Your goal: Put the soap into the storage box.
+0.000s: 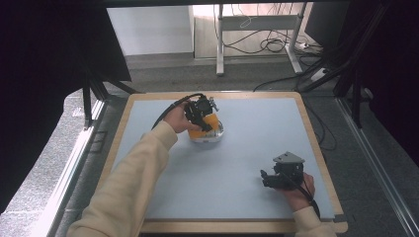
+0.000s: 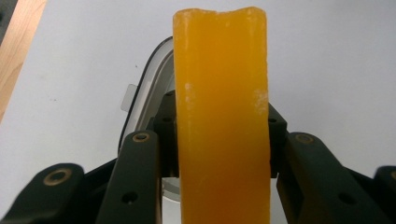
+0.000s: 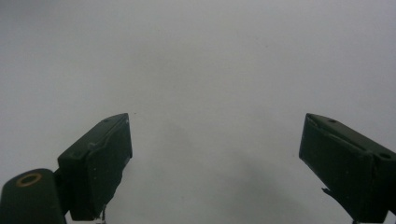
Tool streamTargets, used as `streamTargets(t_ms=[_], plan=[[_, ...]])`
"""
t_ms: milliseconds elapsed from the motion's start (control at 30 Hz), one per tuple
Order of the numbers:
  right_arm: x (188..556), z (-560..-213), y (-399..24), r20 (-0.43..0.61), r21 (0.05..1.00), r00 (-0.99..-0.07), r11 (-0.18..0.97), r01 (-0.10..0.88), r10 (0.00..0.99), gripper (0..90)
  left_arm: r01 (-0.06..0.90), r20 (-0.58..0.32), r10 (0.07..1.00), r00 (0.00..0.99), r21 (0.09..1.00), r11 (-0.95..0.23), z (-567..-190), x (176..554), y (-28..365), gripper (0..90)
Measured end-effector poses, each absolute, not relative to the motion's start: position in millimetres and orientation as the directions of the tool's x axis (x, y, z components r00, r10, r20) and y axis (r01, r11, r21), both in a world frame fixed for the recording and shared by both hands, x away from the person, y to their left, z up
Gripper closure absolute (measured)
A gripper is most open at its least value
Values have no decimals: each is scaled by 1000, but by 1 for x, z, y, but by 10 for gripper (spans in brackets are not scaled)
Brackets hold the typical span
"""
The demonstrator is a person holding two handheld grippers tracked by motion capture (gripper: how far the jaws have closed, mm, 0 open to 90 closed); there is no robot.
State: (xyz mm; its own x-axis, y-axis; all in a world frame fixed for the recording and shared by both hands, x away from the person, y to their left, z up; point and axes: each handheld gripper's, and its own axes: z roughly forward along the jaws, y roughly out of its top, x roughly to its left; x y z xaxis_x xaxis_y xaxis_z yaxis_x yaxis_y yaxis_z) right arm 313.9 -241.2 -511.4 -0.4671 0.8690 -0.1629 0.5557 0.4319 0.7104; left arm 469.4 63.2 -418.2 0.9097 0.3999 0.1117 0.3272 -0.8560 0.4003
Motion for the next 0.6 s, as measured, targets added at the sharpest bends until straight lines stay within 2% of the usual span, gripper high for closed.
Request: streamTargets(t_ms=[600], plan=[[315,-513,-243,-164,708,-462,431,560,871,99,295,87,352,932,383,-875,-433,493,57,617]])
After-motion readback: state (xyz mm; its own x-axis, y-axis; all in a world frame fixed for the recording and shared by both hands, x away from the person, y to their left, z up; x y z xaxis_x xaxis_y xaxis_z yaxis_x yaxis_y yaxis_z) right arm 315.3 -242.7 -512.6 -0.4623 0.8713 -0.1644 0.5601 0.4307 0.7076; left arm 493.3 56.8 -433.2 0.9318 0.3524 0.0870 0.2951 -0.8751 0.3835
